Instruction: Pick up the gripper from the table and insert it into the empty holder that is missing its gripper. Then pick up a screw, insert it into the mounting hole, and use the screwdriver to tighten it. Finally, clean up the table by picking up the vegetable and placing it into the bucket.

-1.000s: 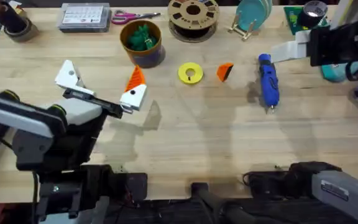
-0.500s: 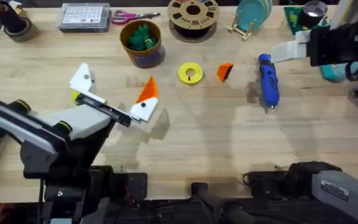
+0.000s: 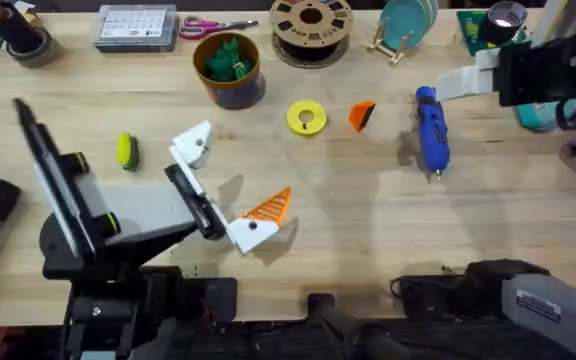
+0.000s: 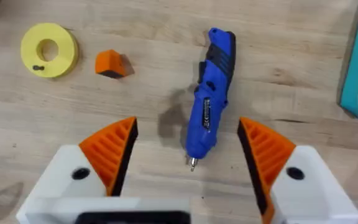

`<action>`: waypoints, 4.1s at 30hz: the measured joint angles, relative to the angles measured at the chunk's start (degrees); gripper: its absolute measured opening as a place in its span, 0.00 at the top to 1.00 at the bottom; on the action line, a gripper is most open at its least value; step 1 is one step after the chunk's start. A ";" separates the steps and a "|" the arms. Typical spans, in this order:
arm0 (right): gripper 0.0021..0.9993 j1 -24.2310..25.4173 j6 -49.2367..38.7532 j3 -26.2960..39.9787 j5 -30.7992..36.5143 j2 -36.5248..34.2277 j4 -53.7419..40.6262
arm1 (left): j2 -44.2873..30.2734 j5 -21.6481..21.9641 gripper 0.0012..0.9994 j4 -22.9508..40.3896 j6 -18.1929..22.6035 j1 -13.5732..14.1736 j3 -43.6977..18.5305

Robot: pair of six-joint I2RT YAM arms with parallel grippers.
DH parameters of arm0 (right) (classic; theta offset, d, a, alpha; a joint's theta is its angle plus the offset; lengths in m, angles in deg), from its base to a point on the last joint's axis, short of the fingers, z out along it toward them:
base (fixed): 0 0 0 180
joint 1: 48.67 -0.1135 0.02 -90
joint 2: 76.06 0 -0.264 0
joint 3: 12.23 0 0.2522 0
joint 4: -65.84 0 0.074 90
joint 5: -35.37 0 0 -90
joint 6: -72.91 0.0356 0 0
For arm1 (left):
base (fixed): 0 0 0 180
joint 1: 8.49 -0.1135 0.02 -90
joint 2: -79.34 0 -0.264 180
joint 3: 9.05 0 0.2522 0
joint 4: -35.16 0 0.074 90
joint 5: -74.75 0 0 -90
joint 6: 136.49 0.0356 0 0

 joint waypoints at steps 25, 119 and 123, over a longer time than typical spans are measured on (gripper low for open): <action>0.00 0.00 0.00 0.00 0.00 0.02 -0.02 | 0.02 -10.07 0.01 9.45 -3.96 0.00 0.00; 0.00 -17.94 -4.28 25.49 0.00 -26.91 -17.60 | 0.02 -10.90 0.01 9.54 -3.72 0.00 0.00; 0.00 -17.94 -4.28 25.49 0.00 -28.72 -16.63 | 0.02 -10.90 0.01 9.55 -3.72 0.00 0.00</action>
